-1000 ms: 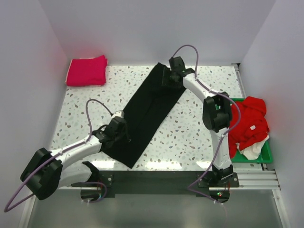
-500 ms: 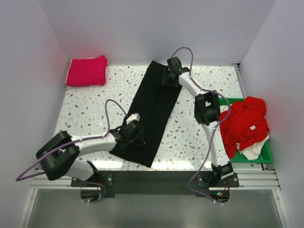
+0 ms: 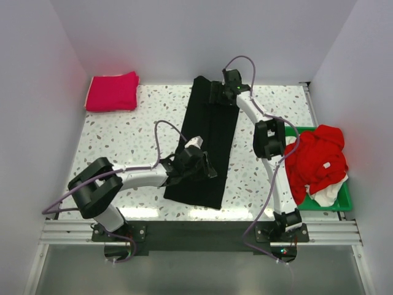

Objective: Fold and stack the t-shirts
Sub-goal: Fold the tshirt

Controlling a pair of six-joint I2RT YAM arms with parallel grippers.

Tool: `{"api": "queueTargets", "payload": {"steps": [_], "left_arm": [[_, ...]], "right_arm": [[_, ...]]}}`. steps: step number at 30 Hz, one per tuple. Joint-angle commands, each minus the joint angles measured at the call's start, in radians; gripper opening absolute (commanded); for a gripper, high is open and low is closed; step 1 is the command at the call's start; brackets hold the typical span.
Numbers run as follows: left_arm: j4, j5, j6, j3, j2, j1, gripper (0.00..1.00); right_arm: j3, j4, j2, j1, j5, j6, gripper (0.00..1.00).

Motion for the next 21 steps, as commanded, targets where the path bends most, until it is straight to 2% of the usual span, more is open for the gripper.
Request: {"api": "queueTargets", "payload": {"steps": [1, 5, 7, 10, 12, 13, 14, 16, 17, 21], "left_arm": [[0.008, -0.003, 0.055, 0.051, -0.092, 0.021, 0.45], [-0.113, -0.07, 0.092, -0.004, -0.261, 0.087, 0.47], [-0.17, -0.075, 0.103, -0.04, -0.317, 0.161, 0.45], [-0.222, -0.093, 0.143, -0.104, -0.408, 0.222, 0.44], [-0.245, -0.108, 0.164, -0.121, -0.446, 0.227, 0.44], [-0.265, -0.108, 0.167, -0.139, -0.454, 0.227, 0.44], [-0.276, -0.11, 0.166, -0.15, -0.465, 0.227, 0.44], [-0.303, -0.119, 0.164, -0.193, -0.474, 0.227, 0.44], [-0.307, -0.119, 0.158, -0.211, -0.492, 0.227, 0.44], [-0.325, -0.107, 0.152, -0.271, -0.528, 0.227, 0.44]], "right_arm": [[0.009, 0.044, -0.098, -0.007, -0.008, -0.033, 0.93], [-0.06, 0.003, -0.205, -0.008, -0.002, 0.0, 0.93], [-0.106, -0.023, -0.281, -0.008, 0.015, 0.038, 0.93], [-0.236, -0.042, -0.397, -0.005, 0.007, 0.099, 0.92], [-0.403, -0.037, -0.465, 0.006, 0.007, 0.122, 0.92], [-0.474, -0.005, -0.556, 0.021, 0.007, 0.141, 0.91], [-0.631, 0.022, -0.601, 0.032, 0.01, 0.148, 0.91], [-0.796, 0.11, -0.748, 0.076, 0.015, 0.176, 0.88], [-0.942, 0.131, -0.794, 0.096, 0.006, 0.182, 0.86], [-1.239, 0.161, -0.966, 0.215, 0.01, 0.236, 0.83]]}}
